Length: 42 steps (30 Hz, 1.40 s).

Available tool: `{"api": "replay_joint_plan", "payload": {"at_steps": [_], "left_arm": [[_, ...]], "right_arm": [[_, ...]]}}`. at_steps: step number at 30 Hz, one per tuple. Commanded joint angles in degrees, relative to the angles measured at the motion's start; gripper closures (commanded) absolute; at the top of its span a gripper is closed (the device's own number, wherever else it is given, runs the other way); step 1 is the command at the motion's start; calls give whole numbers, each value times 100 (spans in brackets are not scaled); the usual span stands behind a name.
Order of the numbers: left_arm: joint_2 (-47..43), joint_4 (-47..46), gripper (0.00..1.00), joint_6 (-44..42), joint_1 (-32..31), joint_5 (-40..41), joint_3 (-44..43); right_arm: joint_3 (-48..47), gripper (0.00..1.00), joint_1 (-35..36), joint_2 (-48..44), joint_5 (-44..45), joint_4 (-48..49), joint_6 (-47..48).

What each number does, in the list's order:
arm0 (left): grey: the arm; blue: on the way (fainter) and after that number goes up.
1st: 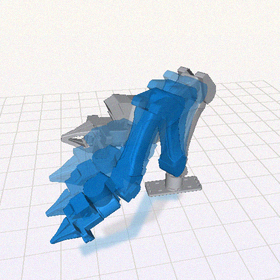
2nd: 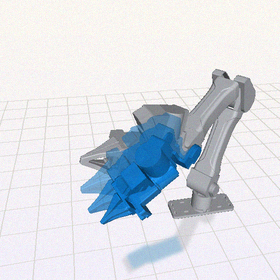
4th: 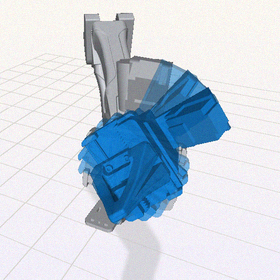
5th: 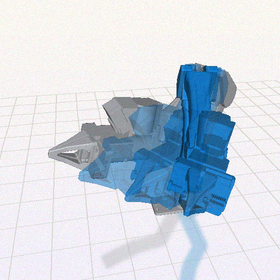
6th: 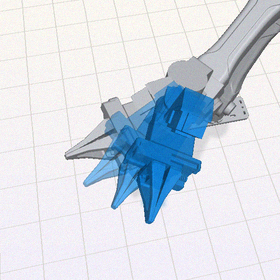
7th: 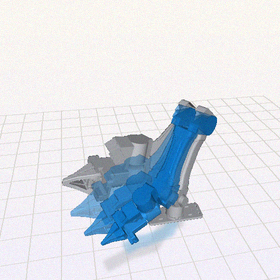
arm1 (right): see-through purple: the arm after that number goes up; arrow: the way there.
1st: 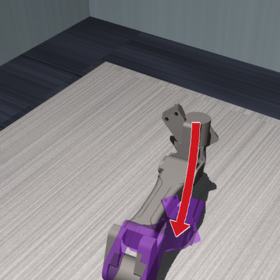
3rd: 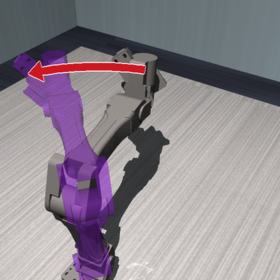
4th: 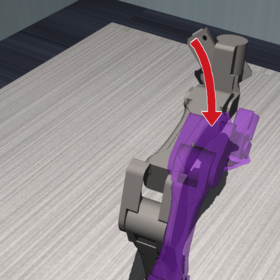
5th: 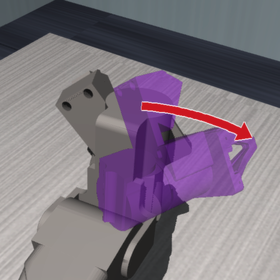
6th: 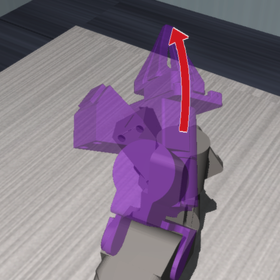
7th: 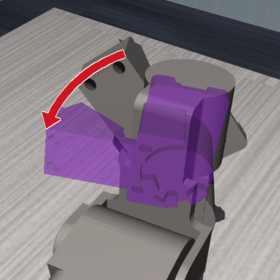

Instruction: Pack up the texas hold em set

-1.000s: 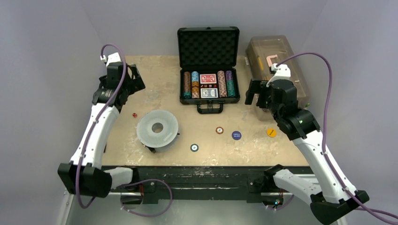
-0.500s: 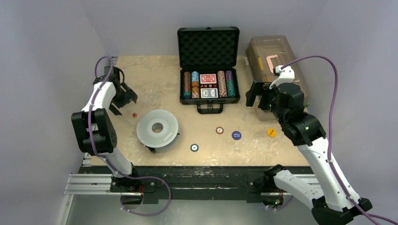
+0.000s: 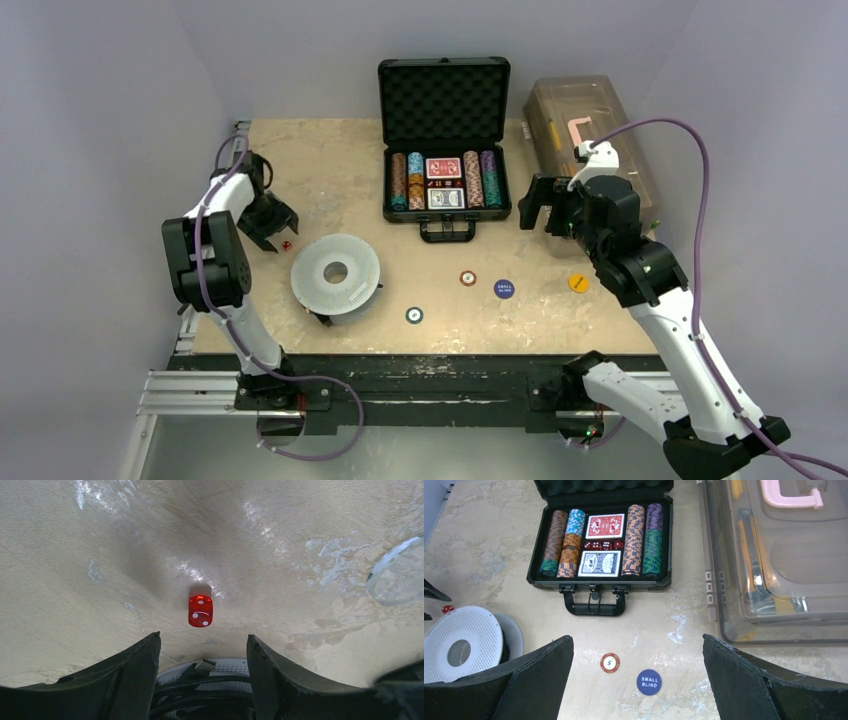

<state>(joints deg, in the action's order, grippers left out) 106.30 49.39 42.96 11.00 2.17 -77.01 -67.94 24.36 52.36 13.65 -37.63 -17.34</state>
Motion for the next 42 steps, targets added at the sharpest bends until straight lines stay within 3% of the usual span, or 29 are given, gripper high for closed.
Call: {"api": "replay_joint_plan", "payload": {"at_steps": [1, 8, 19, 25, 29, 34, 37, 42], "left_arm": [[39, -2, 39, 167, 66, 6, -104], [333, -9, 49, 117, 164, -92, -284], [420, 89, 50, 300, 169, -86, -406], [692, 27, 52, 438, 176, -704, -433], [644, -160, 62, 691, 262, -784, -202], [555, -295, 64, 823, 267, -751, -41], [613, -272, 80, 794, 269, -781, -68], [431, -274, 88, 725, 268, -664, -56]], "right_arm": [[1, 1, -1, -34, -163, 248, -30], [-29, 1, -2, 28, -301, 232, -68], [-229, 1, -2, -4, -403, 147, -99], [-278, 1, -1, -48, -450, 117, -125], [-306, 1, -7, -87, -432, 77, -138], [-258, 1, -4, -193, -386, 69, -144], [-234, 1, -4, -208, -347, 71, -115], [-162, 1, -8, -95, -272, 72, -69]]}}
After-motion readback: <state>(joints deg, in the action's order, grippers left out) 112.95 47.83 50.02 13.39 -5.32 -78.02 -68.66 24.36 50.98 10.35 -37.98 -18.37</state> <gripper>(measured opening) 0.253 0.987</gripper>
